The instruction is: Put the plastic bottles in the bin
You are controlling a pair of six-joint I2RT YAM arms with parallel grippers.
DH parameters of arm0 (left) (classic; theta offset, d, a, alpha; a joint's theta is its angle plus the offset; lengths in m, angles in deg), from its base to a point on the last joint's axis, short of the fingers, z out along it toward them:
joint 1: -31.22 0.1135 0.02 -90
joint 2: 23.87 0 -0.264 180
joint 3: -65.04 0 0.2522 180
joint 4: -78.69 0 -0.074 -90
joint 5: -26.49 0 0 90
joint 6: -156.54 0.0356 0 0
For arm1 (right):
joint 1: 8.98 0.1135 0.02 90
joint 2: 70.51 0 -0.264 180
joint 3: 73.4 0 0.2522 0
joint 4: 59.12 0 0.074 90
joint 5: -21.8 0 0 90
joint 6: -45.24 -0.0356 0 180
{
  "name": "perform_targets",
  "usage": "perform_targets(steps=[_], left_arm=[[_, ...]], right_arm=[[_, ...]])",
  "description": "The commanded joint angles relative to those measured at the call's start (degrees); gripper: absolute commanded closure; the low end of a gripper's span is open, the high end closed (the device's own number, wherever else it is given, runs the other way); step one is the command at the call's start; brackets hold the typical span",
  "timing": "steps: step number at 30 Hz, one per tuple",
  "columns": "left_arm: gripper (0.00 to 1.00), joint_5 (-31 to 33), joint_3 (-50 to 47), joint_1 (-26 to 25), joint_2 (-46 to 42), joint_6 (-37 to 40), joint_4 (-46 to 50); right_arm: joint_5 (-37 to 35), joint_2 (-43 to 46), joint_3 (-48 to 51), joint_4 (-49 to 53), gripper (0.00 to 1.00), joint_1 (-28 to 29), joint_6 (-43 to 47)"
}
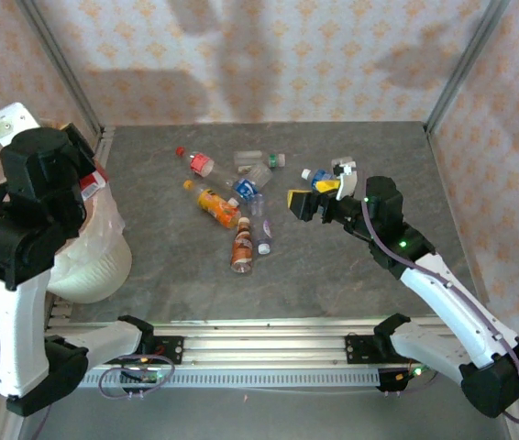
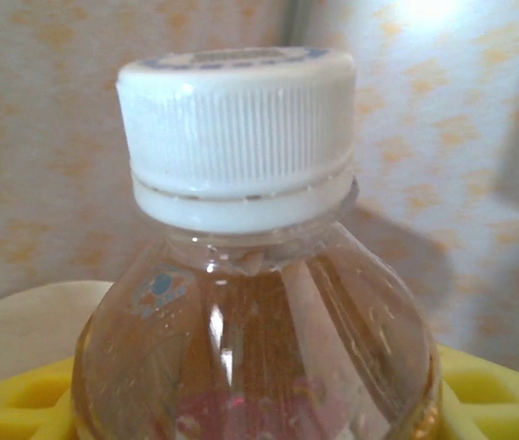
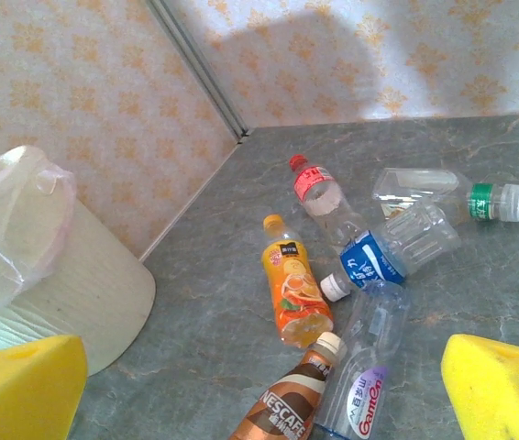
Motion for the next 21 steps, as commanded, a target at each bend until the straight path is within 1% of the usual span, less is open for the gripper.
perform_targets(steps=[1, 5, 7, 10, 11, 13, 17, 21], left_arm=[[0.48, -0.8, -3.3, 7.6, 2.3, 1.6, 3.0], [0.48, -11.7, -8.2, 20.2, 0.3, 0.8, -0.3], [0.48, -16.3, -9.3, 25.8, 0.5, 0.7, -0.2], [0.49, -26.0, -10.8, 34.5, 1.7, 0.4, 0.6], [0.49, -27.7, -12.0, 36.7, 1.8, 0.5, 0.4], [0.49, -30.6, -14.4, 40.6, 2.0, 0.6, 0.2], [0.49, -39.4, -19.7, 48.0, 2.2, -0.3, -2.1], [0.49, -42.8, -22.8, 49.0, 3.0, -1.5, -4.1]], right_arm=[[-1.4, -0.1, -0.1, -3.7, 0.01, 0.3, -0.2], [-1.8, -0.4, -0.4, -3.9, 0.01, 0.3, 0.1], [-2.0, -0.6, -0.5, -3.8, 0.01, 0.3, 0.4], [-2.6, -0.7, -0.7, -2.6, 0.01, 0.4, 0.7], [-2.9, -0.8, -0.9, -2.2, 0.01, 0.3, 0.8], [-3.4, -0.7, -1.0, -1.3, 0.01, 0.3, 0.9], [-4.0, -0.8, -1.0, -0.6, 0.01, 0.4, 0.7], [-4.1, -1.2, -0.6, -1.3, 0.01, 0.3, 0.4]])
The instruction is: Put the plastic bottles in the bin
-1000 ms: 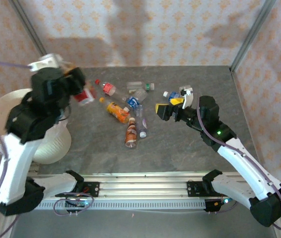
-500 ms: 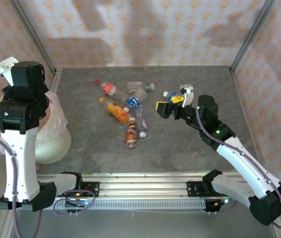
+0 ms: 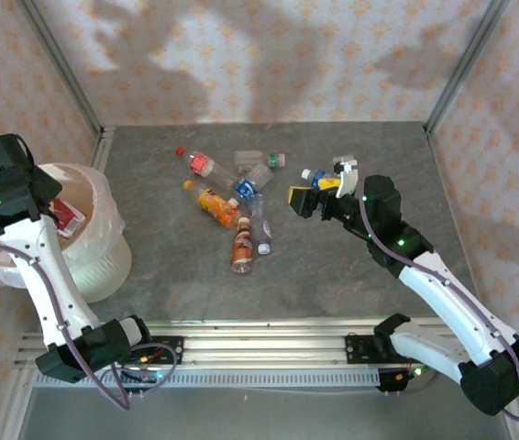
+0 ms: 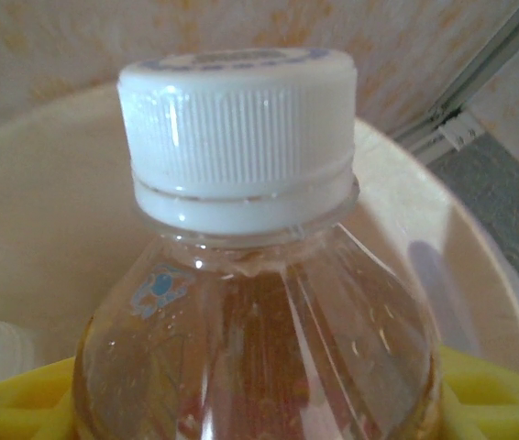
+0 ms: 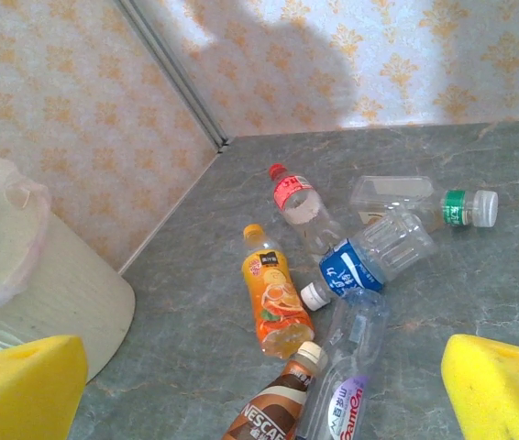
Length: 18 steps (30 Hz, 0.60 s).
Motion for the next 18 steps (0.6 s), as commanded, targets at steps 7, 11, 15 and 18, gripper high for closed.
perform_targets(steps=[7, 11, 15, 18], left_arm=[[0.46, -9.5, -3.8, 0.4, 2.6, -1.6, -4.7], [0.41, -11.0, -4.1, 0.5, 4.2, -1.8, -4.3], [0.37, -12.3, -5.1, 0.4, 4.9, -2.4, -5.0], [0.26, -12.3, -4.9, 0.4, 5.3, -2.9, -5.0]], right_arm=[[-0.6, -0.6, 0.9, -1.7, 0.01, 0.3, -1.1], [-0.2, -0.5, 0.4, -0.5, 0.01, 0.4, 0.0], [-0.8, -0.5, 0.4, -0.4, 0.01, 0.3, 0.2], [-0.4, -0.6, 1.1, -2.3, 0.01, 0.3, -1.4]])
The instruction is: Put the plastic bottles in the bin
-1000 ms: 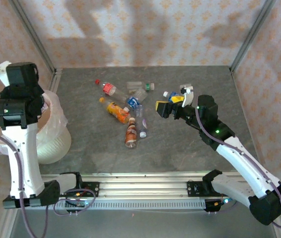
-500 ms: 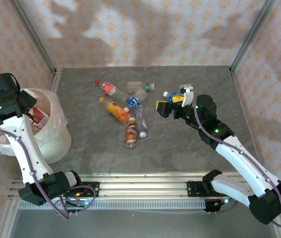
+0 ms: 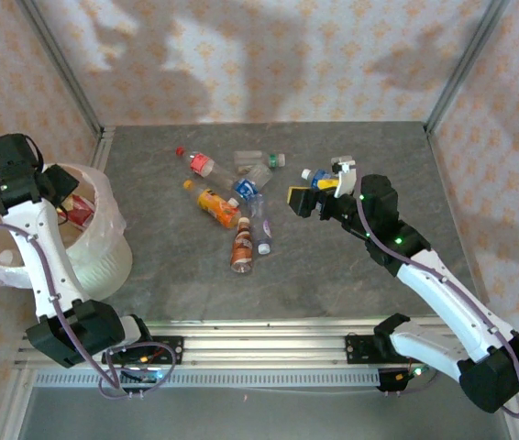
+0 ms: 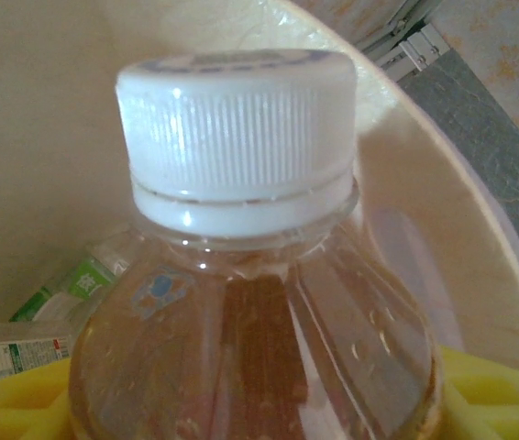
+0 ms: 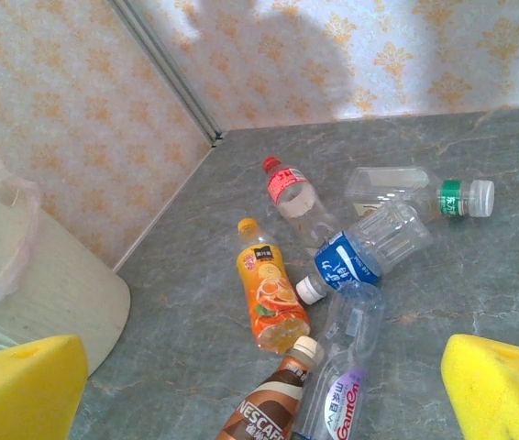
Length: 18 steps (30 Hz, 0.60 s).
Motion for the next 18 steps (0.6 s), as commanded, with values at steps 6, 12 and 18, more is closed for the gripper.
perform_targets(steps=[6, 12, 18], left_arm=[[0.18, -4.7, 1.6, 0.4, 0.0, -0.7, -0.4], [0.12, -7.4, 4.2, 0.4, -2.6, -0.9, 1.2], [0.02, -18.5, 0.5, 0.0, -12.4, -9.3, -6.4]], right_arm=[[-0.1, -0.4, 1.2, -3.3, 0.01, 0.3, -3.0], [-2.1, -1.7, 0.5, -4.2, 0.01, 0.3, -4.7], [-8.4, -1.7, 1.1, -5.3, 0.01, 0.3, -7.8]])
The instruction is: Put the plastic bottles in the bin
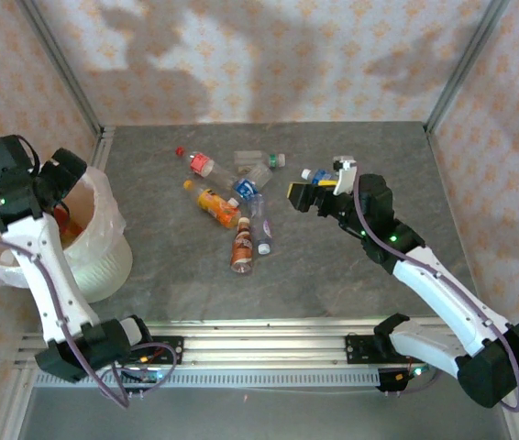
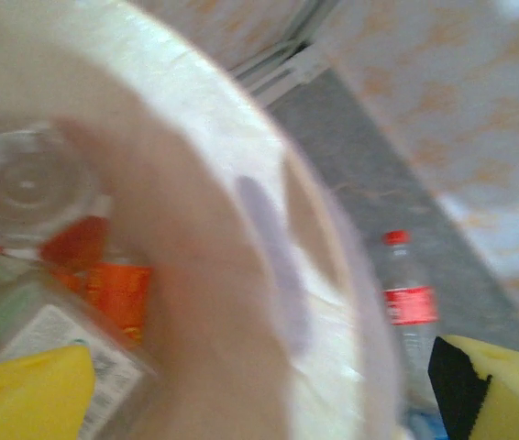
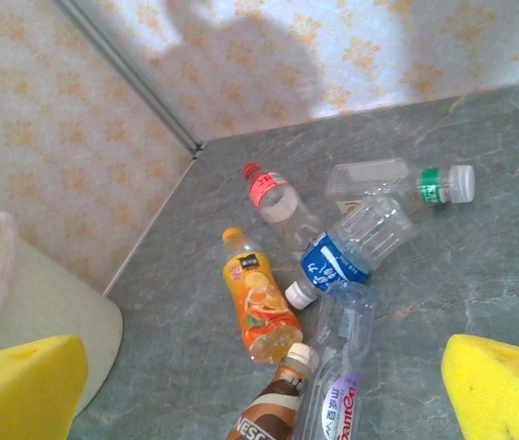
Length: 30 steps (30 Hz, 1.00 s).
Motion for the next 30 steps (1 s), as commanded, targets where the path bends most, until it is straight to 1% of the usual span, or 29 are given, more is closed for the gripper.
perform_targets(steps=[1, 3, 5, 8, 11, 14, 15, 16, 18, 19, 20, 21, 22, 26, 30], left_arm=[[0.0, -7.3, -1.3, -0.6, -7.1, -6.8, -5.5], [0.0, -7.0, -1.3, -2.7, -9.9, -8.3, -6.9], [0.01, -6.8, -1.2, -6.2, -12.2, -9.5, -8.3], [0.01, -5.1, -0.8, -14.1, -13.5, -10.5, -9.0], [0.01, 0.7, -2.2, -26.5, -13.0, -11.8, -9.1], [0.01, 12.0, -6.8, -43.7, -11.2, -14.4, -12.4], [0.01, 16.0, -8.2, -50.4, -9.5, -14.9, -14.1], [0.01, 19.7, -8.6, -56.0, -6.9, -14.8, -14.8], [0.01, 26.4, -6.2, -64.7, -0.1, -13.9, -11.3], [0.01, 29.4, -4.2, -67.5, 3.8, -13.7, -8.0], [0.01, 30.8, -2.8, -68.9, 7.1, -14.1, -4.8], [0.0, 30.6, -1.8, -69.9, 10.4, -14.7, -2.3], [0.0, 29.1, -2.2, -70.4, 12.9, -15.0, -1.6], [0.03, 20.9, -8.5, -71.1, 17.3, -15.3, -5.8], [0.08, 14.3, -11.1, -71.3, 21.9, -11.6, -7.5]], right_arm=[[-4.8, 0.2, 0.6, -3.4, 0.01, 0.3, -3.1], [-5.9, 0.3, 1.1, -3.9, 0.01, 0.3, -4.1], [-6.7, 0.4, 1.4, -4.5, 0.01, 0.3, -4.7], [-7.6, 0.6, 1.7, -4.4, 0.01, 0.3, -5.0], [-9.4, 0.8, 1.6, -3.5, 0.01, 0.3, -5.6], [-11.3, 1.3, 2.0, -2.6, 0.01, 0.3, -6.6], [-12.5, 1.6, 2.1, -2.2, 0.01, 0.3, -7.2], [-13.5, 1.9, 2.3, -1.6, 0.01, 0.3, -7.7], [-15.6, 2.6, 2.8, -0.4, 0.01, 0.3, -8.8], [-16.8, 3.2, 3.1, 0.3, 0.01, 0.3, -9.1], [-17.4, 3.7, 3.5, 0.9, 0.01, 0.3, -9.3], [-18.1, 4.3, 4.0, 1.4, 0.01, 0.3, -9.4], [-18.7, 5.1, 4.5, 2.0, 0.01, 0.3, -9.3], [-20.7, 7.1, 6.0, 4.4, 0.0, 0.2, -8.7], [-21.6, 8.1, 7.3, 5.2, 0.0, 0.2, -9.5]])
